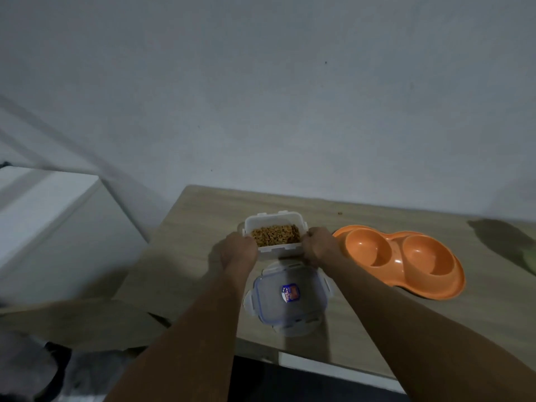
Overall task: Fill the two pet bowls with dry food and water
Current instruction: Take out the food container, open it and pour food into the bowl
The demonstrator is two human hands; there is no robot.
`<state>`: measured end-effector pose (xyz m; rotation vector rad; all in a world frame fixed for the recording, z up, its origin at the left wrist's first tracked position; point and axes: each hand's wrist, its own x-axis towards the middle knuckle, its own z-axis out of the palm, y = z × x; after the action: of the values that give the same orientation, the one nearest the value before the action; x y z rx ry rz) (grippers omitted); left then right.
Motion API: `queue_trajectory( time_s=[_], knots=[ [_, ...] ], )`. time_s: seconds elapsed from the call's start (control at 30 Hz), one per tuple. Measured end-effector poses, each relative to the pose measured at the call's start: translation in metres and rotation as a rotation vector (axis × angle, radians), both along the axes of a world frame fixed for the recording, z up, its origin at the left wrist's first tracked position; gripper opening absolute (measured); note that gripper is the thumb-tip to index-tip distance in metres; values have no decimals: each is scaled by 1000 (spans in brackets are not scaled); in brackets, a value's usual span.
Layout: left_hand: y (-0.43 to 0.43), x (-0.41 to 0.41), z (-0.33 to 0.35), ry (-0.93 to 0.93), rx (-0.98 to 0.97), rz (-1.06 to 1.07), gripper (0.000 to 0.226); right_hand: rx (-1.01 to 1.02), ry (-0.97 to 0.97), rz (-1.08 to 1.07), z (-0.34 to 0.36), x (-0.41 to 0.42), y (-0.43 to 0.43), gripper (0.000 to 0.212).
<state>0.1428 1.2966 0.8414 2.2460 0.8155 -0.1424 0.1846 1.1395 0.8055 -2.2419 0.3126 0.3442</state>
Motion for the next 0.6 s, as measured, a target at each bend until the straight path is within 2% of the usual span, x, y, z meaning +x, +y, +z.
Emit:
queue_trajectory(
  time_s=[0.13,0.33,0.6],
  knots=[
    [3,8,4,38,67,-39,36,24,45,-50,-11,7,1,19],
    [-2,25,28,-32,74,-114,33,50,-22,-119,23,1,-11,29],
    [-55,40,60,-160,-87,-262,24,565,-15,-489,88,-38,-55,25]
  ],
)
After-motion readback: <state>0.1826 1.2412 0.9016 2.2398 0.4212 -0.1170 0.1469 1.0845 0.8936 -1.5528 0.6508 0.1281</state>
